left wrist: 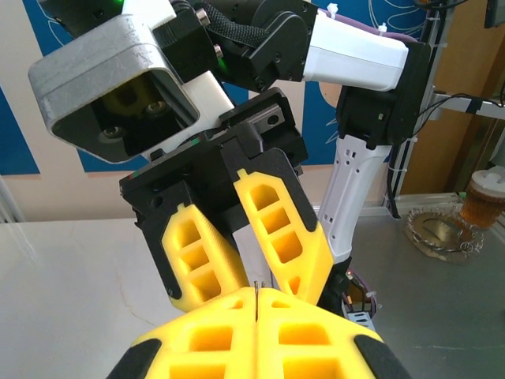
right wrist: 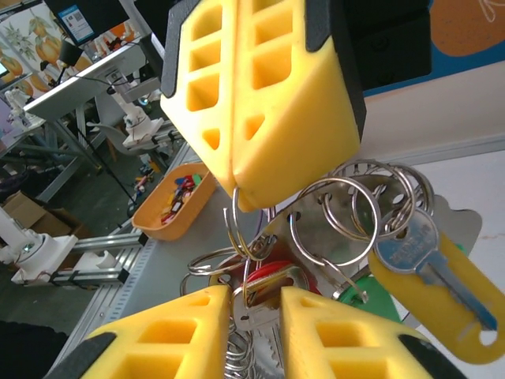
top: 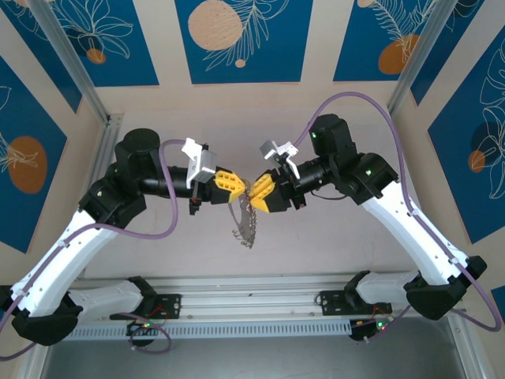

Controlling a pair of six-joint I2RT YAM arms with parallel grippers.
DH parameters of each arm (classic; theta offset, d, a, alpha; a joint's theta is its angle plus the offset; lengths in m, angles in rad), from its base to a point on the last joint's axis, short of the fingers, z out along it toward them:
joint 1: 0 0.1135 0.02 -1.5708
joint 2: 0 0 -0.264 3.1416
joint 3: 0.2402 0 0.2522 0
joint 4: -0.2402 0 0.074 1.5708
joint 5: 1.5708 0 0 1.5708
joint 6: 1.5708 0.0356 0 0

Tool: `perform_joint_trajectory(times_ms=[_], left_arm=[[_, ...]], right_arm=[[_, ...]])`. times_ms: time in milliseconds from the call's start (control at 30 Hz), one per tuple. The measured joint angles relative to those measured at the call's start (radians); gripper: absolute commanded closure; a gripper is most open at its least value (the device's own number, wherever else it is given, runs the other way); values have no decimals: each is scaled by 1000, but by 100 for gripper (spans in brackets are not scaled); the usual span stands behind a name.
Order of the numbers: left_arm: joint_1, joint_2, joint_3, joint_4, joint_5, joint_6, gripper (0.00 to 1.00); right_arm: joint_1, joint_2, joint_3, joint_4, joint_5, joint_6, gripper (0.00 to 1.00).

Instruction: Put the keys on the keyring

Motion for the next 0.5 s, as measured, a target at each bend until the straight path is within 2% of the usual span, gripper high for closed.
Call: perform_joint_trajectory(times_ms=[133,367,500], left_arm=[[0,0,0,2,0,0,100],[2,-5,0,10,2,-10,100],[2,-8,-3,17,11,-19,100]], right_arm=[[-21,-35,-15,34,3,26,81],[-34,-75,-16,49,42,45,68],[-27,-97,-29,64,64,44,67]])
